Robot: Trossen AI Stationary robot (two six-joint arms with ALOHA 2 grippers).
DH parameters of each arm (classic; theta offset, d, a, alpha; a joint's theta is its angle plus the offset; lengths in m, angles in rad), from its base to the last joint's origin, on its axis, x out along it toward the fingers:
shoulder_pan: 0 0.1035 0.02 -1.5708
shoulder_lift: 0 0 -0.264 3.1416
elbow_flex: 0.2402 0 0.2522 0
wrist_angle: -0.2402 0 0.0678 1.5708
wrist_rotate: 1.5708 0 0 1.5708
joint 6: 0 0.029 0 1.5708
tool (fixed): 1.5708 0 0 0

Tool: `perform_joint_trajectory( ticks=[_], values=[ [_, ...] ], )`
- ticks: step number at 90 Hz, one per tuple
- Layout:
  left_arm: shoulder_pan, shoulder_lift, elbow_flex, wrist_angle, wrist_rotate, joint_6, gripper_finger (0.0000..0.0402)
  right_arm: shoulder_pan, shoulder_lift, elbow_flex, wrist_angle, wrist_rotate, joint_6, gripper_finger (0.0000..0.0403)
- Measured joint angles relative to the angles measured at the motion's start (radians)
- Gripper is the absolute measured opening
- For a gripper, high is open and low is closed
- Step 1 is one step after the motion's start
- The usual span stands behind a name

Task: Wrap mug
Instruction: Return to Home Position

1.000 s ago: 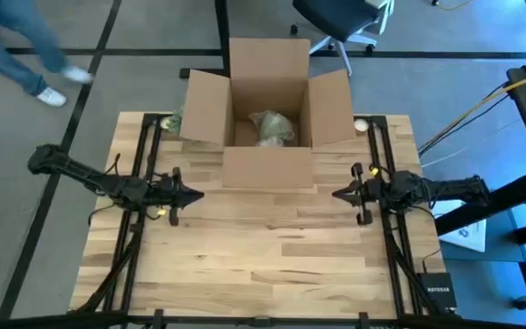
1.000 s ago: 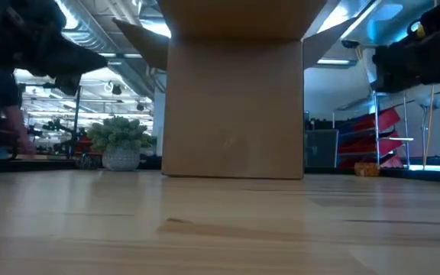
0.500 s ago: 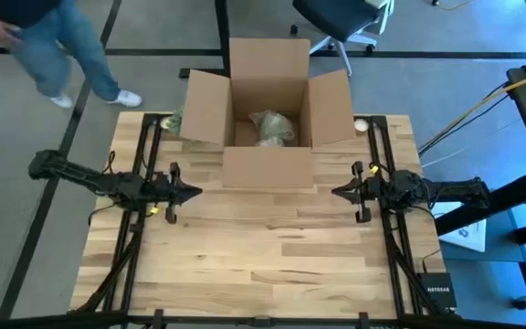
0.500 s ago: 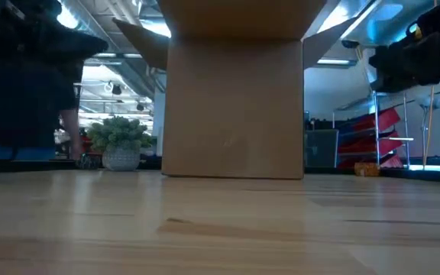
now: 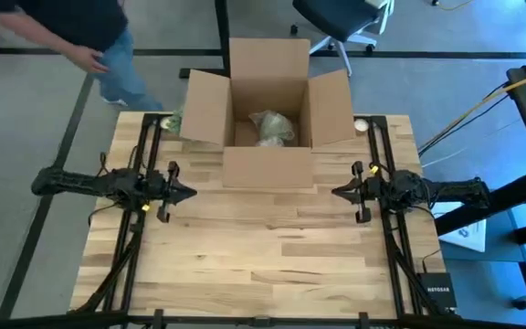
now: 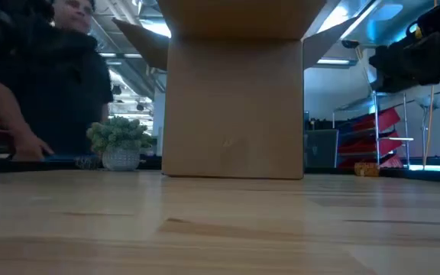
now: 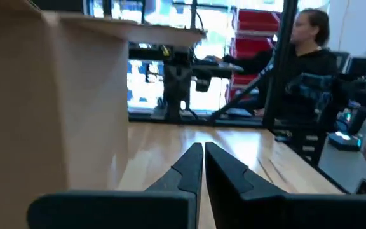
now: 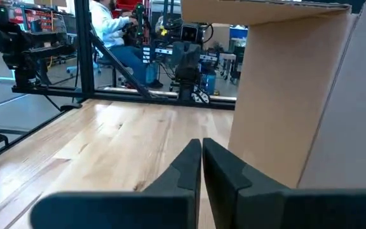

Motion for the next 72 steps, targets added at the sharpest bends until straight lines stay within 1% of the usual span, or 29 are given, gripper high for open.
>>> perform_joint_trajectory(
  ticks=[6, 21, 38, 52, 65, 72],
  values=[
    [0.033, -0.054, 0.0, -0.041, 0.022, -0.008, 0.0, 0.0, 0.0, 0.0, 0.0, 0.0, 0.0, 0.0001],
    [0.101, -0.052, 0.0, -0.1, 0.077, -0.036, 0.0, 0.0, 0.0, 0.0, 0.0, 0.0, 0.0, 0.0001],
    [0.152, -0.051, 0.0, -0.103, 0.174, -0.05, 0.0, 0.0, 0.0, 0.0, 0.0, 0.0, 0.0, 0.0001],
    [0.184, -0.051, 0.0, -0.115, 0.169, -0.067, 0.0, 0.0, 0.0, 0.0, 0.0, 0.0, 0.0, 0.0001],
    [0.204, -0.045, 0.0, -0.127, 0.114, -0.066, 0.0, 0.0, 0.0, 0.0, 0.0, 0.0, 0.0, 0.0001],
    [0.204, -0.045, 0.0, -0.129, 0.101, -0.069, 0.0, 0.0, 0.0, 0.0, 0.0, 0.0, 0.0, 0.0001]
  ],
)
